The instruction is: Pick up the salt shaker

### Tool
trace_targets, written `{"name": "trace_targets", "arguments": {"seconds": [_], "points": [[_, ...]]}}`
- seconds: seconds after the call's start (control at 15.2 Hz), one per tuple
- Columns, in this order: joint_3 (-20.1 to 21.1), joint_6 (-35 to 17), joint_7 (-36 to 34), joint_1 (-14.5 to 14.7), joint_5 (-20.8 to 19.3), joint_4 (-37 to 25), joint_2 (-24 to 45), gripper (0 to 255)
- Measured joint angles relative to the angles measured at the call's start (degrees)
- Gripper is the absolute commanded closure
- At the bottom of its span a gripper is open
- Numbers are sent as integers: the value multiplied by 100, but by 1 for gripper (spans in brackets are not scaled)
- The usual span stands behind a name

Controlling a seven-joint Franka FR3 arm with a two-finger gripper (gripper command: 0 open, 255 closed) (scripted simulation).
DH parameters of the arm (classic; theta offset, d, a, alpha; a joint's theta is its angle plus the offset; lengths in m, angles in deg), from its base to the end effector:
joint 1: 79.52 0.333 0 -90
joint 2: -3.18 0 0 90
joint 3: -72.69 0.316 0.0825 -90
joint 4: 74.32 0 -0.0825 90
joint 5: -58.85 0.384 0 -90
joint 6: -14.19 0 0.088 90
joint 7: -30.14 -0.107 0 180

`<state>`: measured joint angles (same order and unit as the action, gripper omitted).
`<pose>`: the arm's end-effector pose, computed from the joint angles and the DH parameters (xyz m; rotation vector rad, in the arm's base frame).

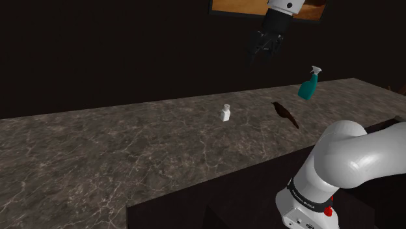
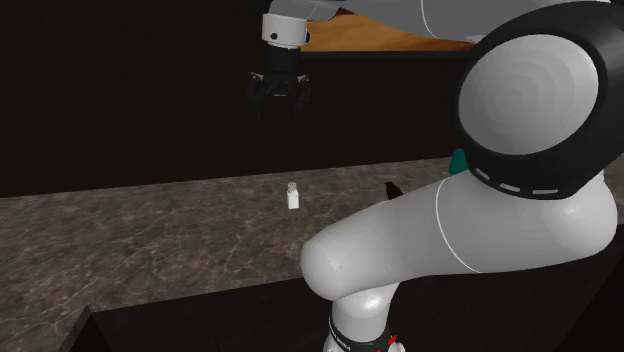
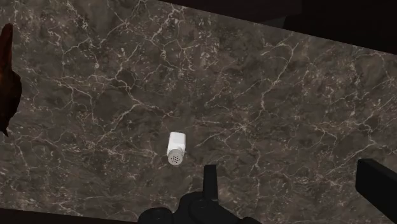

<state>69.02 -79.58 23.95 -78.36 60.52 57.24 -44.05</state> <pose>0.3023 -0.0184 0.6366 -3.0420 0.2052 -0.2451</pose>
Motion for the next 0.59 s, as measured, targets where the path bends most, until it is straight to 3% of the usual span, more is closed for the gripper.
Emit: {"name": "trace_targets", "arguments": {"seconds": [0.26,0.59], "points": [[-96,-298,112,-28,-76,132,255,0],[-303,-1062,345,-88,-231,488,860,0]]}}
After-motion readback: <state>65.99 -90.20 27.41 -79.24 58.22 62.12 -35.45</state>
